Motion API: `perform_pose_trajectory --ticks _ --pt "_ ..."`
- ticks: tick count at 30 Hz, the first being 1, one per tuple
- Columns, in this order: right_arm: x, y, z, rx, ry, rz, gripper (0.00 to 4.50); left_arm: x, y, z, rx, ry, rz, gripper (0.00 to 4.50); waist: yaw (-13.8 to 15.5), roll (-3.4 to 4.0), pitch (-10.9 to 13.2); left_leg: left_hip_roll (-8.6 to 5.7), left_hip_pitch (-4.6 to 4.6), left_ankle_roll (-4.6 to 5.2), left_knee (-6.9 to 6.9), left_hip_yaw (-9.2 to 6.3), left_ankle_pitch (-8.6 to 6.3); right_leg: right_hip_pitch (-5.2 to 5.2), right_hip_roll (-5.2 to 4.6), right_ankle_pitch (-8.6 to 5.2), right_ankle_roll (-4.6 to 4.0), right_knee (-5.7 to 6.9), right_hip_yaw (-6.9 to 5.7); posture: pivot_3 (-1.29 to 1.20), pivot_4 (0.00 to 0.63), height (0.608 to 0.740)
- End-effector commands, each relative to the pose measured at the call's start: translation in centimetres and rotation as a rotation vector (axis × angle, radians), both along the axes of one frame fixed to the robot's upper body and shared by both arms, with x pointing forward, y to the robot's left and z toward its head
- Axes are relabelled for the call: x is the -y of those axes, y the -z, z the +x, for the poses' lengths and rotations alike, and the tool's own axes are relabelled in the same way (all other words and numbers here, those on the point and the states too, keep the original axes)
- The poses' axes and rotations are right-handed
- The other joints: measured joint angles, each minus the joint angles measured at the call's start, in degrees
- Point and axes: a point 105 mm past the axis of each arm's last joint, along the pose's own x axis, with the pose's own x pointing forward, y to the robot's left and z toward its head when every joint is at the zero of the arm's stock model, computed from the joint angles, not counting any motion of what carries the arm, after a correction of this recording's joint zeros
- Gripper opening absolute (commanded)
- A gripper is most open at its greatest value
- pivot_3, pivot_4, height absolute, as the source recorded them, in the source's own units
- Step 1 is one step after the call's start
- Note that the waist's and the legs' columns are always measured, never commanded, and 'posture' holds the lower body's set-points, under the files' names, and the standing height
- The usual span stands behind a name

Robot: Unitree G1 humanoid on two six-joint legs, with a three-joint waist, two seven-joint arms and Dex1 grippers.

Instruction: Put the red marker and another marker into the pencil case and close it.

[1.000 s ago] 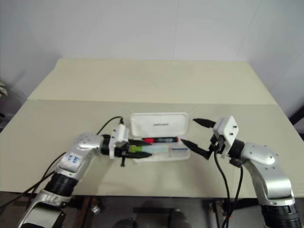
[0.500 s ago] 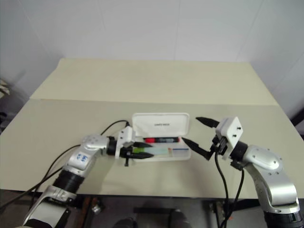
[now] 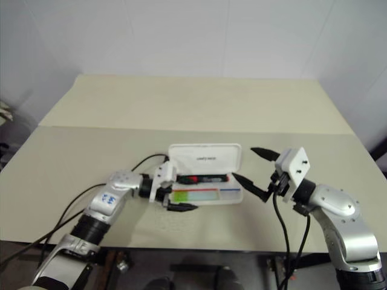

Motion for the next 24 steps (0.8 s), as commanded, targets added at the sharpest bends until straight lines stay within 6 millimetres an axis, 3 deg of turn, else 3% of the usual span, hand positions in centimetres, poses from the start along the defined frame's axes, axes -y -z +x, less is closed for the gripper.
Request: perform_pose_trajectory --ticks 1,5,9,15,20,24 --pt "-0.2 -1.3 -0.4 0.061 0.000 0.014 4.50 0.3 -1.3 0.1 0.047 0.021 -0.024 4.48 0.00 0.00 0.00 0.00 0.02 0.00 -0.01 -0.01 0.00 0.04 0.00 0.00 0.00 -0.03 0.00 0.00 0.150 0.740" --pt "0.4 -1.1 0.1 0.036 0.061 0.050 4.50 0.3 -2.0 -0.4 0.068 0.053 -0.045 4.48 -0.02 0.00 0.00 0.00 0.03 0.00 -0.02 0.00 0.00 0.06 0.00 0.01 0.02 -0.07 0.00 0.00 0.150 0.740" --pt "3.5 0.5 2.3 -0.045 0.339 0.114 4.50 -0.4 -3.0 -1.3 0.086 0.085 -0.096 4.48 -0.02 0.00 0.00 0.01 0.02 0.00 -0.01 -0.03 0.00 0.06 -0.01 0.01 0.02 -0.05 0.00 0.00 0.150 0.740" --pt "8.1 3.6 3.3 -0.151 0.712 0.197 4.50 -3.6 -4.8 -2.2 0.098 0.061 -0.179 4.48 -0.07 0.03 -0.01 0.03 0.02 0.00 -0.06 -0.04 0.00 0.01 -0.02 0.00 0.00 -0.05 -0.01 0.00 0.150 0.740" --pt "10.8 6.1 3.4 -0.217 0.892 0.204 4.50 -6.9 -5.2 -2.3 0.117 -0.010 -0.158 4.48 -0.18 0.03 -0.01 0.03 0.08 0.00 -0.09 0.00 0.00 0.05 -0.02 -0.01 -0.01 -0.06 0.00 0.00 0.150 0.740" --pt "12.4 7.6 3.4 -0.274 0.980 0.242 4.50 -8.1 -5.6 -2.1 0.139 -0.047 -0.147 4.48 -0.06 0.03 -0.01 0.01 0.06 0.00 -0.08 0.00 0.00 0.06 -0.03 -0.01 -0.02 -0.07 -0.01 0.00 0.150 0.740"
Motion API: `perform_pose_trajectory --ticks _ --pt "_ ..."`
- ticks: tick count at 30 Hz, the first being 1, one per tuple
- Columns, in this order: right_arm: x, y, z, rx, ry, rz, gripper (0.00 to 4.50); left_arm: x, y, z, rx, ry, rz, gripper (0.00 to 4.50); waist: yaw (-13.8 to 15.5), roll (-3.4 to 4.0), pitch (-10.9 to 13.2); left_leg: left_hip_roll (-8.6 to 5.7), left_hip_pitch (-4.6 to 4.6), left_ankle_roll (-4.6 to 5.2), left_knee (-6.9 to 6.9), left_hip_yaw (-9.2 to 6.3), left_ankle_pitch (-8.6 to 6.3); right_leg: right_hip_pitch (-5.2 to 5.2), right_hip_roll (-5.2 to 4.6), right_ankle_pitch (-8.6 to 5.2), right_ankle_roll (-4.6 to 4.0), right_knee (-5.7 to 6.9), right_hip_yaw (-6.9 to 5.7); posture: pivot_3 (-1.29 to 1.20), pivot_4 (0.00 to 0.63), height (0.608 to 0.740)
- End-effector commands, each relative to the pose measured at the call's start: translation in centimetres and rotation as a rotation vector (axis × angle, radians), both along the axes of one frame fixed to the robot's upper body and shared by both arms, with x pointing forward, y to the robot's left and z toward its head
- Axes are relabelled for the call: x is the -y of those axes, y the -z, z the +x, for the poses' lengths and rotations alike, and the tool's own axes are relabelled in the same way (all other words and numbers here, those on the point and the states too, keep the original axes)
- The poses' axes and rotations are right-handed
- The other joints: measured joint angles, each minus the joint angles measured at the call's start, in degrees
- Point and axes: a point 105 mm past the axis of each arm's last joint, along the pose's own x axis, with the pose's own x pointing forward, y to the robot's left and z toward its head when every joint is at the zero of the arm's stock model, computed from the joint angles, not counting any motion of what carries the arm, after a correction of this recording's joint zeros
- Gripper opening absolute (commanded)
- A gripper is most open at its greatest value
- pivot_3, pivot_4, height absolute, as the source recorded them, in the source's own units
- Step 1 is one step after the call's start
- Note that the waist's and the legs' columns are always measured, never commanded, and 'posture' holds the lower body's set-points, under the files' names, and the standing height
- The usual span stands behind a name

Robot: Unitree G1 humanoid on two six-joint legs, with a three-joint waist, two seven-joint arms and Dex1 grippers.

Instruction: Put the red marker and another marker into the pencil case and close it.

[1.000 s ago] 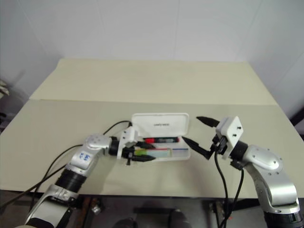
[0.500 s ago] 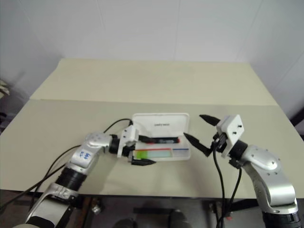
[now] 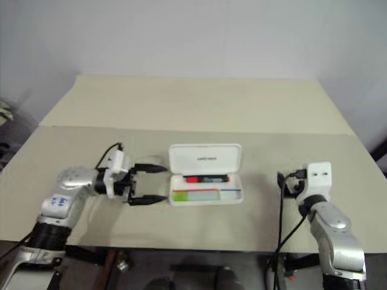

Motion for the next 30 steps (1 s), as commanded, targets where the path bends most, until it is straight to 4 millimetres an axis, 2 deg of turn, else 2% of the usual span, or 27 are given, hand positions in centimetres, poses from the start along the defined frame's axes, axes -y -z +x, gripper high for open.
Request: perform_pose_trajectory --ticks 1,10,14,18,22,26,30 --pt "1.7 0.1 -0.2 0.004 0.091 0.032 4.50 -0.6 -1.3 -0.3 0.061 -0.007 -0.012 4.48 0.03 0.00 0.00 0.00 0.01 0.00 0.00 -0.01 0.00 0.03 0.00 0.00 0.00 -0.03 -0.01 0.00 0.150 0.740" --pt "2.0 3.0 -0.7 -0.085 0.119 0.107 4.50 -0.7 -2.0 -0.2 0.094 -0.026 -0.025 4.48 -0.11 0.00 0.00 0.02 0.00 0.00 -0.05 -0.01 0.00 0.03 0.02 0.00 0.01 -0.08 -0.01 0.00 0.150 0.740" --pt "1.3 3.6 -1.1 -0.093 0.099 0.132 3.24 -0.8 -2.3 -0.1 0.104 -0.030 -0.027 4.50 -0.02 0.00 0.00 0.05 0.08 0.00 -0.07 -0.03 0.00 0.08 0.05 0.00 0.00 -0.07 -0.02 0.00 0.150 0.740" --pt "0.2 3.0 -0.8 -0.069 0.057 0.143 1.86 -0.7 -2.5 0.1 0.112 -0.026 -0.026 4.50 0.02 0.00 0.00 0.02 0.11 0.00 -0.07 -0.05 0.00 0.18 0.02 0.00 0.00 -0.14 -0.04 0.00 0.150 0.740" --pt "0.2 2.7 -0.8 -0.061 0.052 0.141 0.45 -0.6 -2.5 0.2 0.115 -0.024 -0.026 4.50 -0.02 0.00 0.00 0.02 0.11 0.00 -0.07 -0.05 -0.01 0.19 0.02 0.00 0.00 -0.17 -0.04 0.00 0.150 0.740" --pt "-0.3 1.9 -0.5 -0.032 0.002 0.137 0.42 -0.6 -2.4 0.3 0.114 -0.020 -0.025 4.50 -0.06 0.00 0.00 0.03 0.11 0.00 -0.08 -0.05 -0.01 0.18 0.03 0.00 0.00 -0.18 -0.04 0.00 0.150 0.740" --pt "-2.1 -1.3 0.6 0.071 -0.208 0.065 0.42 -0.4 -2.4 0.2 0.113 -0.015 -0.025 4.50 -0.24 0.03 0.02 0.01 0.12 0.01 -0.08 0.00 0.00 0.17 0.02 0.01 0.02 -0.17 -0.01 0.00 0.150 0.740"
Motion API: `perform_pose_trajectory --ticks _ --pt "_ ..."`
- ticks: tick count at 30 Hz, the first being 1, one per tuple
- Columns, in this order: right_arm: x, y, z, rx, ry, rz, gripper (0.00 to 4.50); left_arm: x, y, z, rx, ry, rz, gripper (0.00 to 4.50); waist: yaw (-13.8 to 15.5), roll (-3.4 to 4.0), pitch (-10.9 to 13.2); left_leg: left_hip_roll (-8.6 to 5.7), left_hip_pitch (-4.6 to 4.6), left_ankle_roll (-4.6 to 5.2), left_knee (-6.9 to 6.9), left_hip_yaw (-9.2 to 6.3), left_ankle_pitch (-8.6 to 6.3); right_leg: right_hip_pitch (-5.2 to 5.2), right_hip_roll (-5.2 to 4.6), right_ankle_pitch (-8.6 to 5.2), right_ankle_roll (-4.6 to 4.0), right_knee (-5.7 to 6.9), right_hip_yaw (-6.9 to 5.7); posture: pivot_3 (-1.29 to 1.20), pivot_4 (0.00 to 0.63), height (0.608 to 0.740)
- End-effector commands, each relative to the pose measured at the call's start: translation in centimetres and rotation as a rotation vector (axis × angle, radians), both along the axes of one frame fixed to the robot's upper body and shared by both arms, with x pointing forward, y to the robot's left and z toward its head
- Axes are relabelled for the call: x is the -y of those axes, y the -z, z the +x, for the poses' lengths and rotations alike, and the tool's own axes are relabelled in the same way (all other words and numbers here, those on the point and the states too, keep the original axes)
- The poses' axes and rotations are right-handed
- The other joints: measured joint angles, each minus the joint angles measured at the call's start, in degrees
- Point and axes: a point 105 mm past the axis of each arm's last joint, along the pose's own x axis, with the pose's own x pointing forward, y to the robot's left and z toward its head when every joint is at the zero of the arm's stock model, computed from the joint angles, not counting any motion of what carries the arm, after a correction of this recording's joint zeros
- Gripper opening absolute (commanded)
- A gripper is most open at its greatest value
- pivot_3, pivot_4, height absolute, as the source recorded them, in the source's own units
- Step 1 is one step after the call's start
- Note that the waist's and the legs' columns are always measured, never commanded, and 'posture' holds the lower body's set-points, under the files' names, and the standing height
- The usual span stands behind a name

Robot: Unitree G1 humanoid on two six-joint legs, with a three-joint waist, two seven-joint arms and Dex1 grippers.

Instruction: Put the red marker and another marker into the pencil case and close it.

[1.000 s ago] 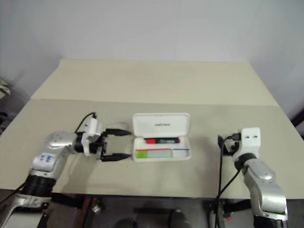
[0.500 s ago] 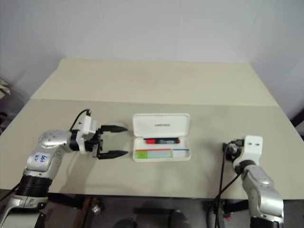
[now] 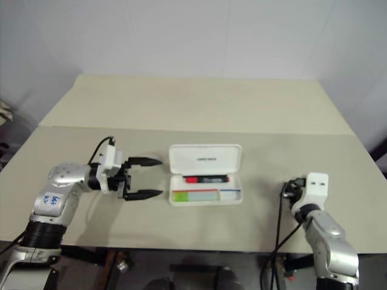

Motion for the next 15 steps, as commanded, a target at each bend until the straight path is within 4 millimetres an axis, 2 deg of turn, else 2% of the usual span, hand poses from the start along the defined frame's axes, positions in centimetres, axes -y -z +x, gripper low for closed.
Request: perform_pose_trajectory --ticks 1,3,7,10,15 --pt "-1.7 -4.1 0.8 0.153 -0.193 -0.085 0.42 0.1 -1.1 -0.1 0.047 0.013 -0.014 4.50 -0.29 0.00 0.00 0.00 0.03 0.00 0.00 0.03 0.00 0.01 0.01 0.01 0.01 0.00 0.01 0.00 0.150 0.740" --pt "-3.0 -5.5 1.0 0.195 -0.329 -0.145 0.42 0.1 -1.0 -0.1 0.048 0.015 -0.010 4.50 -0.43 0.00 0.00 0.01 0.09 0.00 -0.01 0.09 0.00 0.02 0.01 0.01 0.01 0.00 0.03 0.00 0.150 0.740" --pt "-7.3 -7.8 0.4 0.265 -0.749 -0.217 0.42 -0.2 -0.7 -0.2 0.051 0.019 0.006 4.50 -0.71 0.04 0.03 0.04 0.16 0.01 -0.07 0.13 -0.01 0.07 0.05 0.00 0.00 -0.03 0.04 0.00 0.150 0.740" --pt "-8.7 -7.9 0.0 0.265 -0.898 -0.244 0.42 -0.3 -0.6 -0.3 0.051 0.020 0.010 4.50 -0.94 0.03 0.03 0.05 0.18 0.02 -0.07 0.11 -0.01 0.11 0.05 0.01 0.02 -0.06 0.03 0.00 0.150 0.740" --pt "-12.5 -7.2 0.0 0.237 -1.177 -0.287 0.42 -0.3 -0.3 -0.6 0.049 0.019 0.013 4.50 -1.11 0.03 0.04 0.05 0.17 0.03 -0.08 0.08 -0.02 0.10 0.01 0.00 0.01 -0.06 0.01 0.00 0.150 0.740"
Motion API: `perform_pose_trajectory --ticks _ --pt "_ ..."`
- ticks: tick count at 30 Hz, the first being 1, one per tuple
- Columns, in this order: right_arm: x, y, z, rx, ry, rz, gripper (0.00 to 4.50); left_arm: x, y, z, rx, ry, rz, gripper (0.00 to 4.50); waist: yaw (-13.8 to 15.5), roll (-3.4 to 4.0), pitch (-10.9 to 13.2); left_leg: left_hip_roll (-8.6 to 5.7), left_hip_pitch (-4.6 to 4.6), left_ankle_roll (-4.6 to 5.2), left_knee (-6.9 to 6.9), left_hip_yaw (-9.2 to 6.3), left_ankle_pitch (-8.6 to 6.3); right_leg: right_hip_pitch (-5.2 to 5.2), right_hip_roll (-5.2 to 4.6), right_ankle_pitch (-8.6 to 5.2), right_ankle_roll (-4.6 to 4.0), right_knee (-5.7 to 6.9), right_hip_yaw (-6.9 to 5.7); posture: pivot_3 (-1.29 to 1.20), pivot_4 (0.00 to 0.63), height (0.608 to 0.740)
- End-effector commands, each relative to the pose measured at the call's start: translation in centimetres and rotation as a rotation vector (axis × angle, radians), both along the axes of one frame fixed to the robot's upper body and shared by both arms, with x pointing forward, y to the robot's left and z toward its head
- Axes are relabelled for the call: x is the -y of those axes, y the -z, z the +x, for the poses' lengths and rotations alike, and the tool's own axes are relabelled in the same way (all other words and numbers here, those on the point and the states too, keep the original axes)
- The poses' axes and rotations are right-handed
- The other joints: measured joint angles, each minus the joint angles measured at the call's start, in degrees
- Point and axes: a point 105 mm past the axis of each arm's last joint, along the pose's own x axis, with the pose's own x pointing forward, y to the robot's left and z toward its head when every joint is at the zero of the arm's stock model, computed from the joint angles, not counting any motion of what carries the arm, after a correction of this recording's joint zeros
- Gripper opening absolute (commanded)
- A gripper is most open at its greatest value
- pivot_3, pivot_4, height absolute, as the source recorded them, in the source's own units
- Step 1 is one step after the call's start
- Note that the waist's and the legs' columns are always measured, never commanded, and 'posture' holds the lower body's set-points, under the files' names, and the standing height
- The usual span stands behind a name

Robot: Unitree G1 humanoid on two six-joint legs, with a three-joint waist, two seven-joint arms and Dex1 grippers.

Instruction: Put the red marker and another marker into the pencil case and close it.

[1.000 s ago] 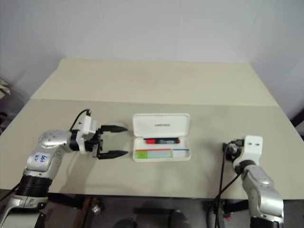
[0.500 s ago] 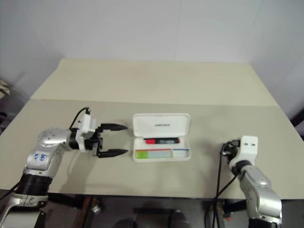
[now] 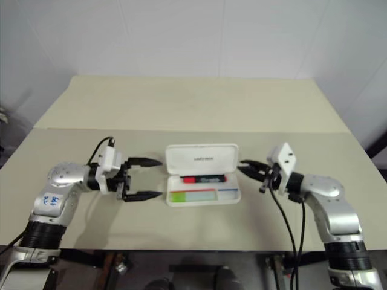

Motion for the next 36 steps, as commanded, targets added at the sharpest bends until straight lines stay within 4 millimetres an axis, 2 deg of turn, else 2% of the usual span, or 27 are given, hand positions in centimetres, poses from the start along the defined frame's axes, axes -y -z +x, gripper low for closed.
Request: perform_pose_trajectory --ticks 1,4,9,19,32,36 --pt "-2.5 -0.4 -0.3 0.027 -0.187 -0.056 0.42 -0.2 -0.3 -0.5 0.026 0.001 0.000 4.50 -0.23 0.00 0.00 -0.01 0.00 0.00 0.01 0.01 0.00 0.00 -0.02 0.00 0.00 0.00 0.00 0.00 0.150 0.740" --pt "-3.6 0.3 -0.2 0.008 -0.279 -0.095 0.42 -0.4 -0.2 -0.8 0.023 -0.007 0.001 4.50 -0.35 0.00 0.00 0.03 0.01 -0.01 0.00 0.01 -0.01 -0.01 0.00 0.00 0.00 0.01 0.00 0.00 0.150 0.740" --pt "-4.1 1.6 0.4 -0.025 -0.346 -0.134 0.42 -0.7 -0.1 -1.2 0.020 -0.026 0.002 4.50 -0.20 0.00 0.00 0.04 -0.01 -0.03 -0.01 -0.05 -0.02 -0.02 -0.04 -0.02 -0.03 0.00 -0.06 0.00 0.150 0.740" --pt "-3.5 2.8 1.2 -0.061 -0.370 -0.177 0.42 -1.1 -0.1 -1.6 0.020 -0.058 -0.001 4.50 -0.26 0.00 0.00 0.05 -0.01 -0.06 -0.02 -0.04 -0.04 -0.04 -0.07 -0.02 -0.04 0.01 -0.06 0.00 0.150 0.740" --pt "-3.9 3.4 0.0 -0.096 -0.414 -0.167 0.42 -1.1 -0.1 -1.3 0.024 -0.059 -0.003 4.50 -0.30 0.00 0.00 0.04 0.00 -0.07 -0.02 -0.04 -0.04 -0.04 -0.07 -0.03 -0.05 0.01 -0.06 0.00 0.150 0.740" --pt "-4.2 3.6 -0.2 -0.101 -0.430 -0.166 1.79 -1.1 -0.2 -1.3 0.025 -0.055 0.000 4.50 -0.34 0.00 0.00 0.04 0.00 -0.07 -0.02 -0.03 -0.05 -0.04 -0.07 -0.02 -0.05 0.02 -0.06 0.00 0.150 0.740"
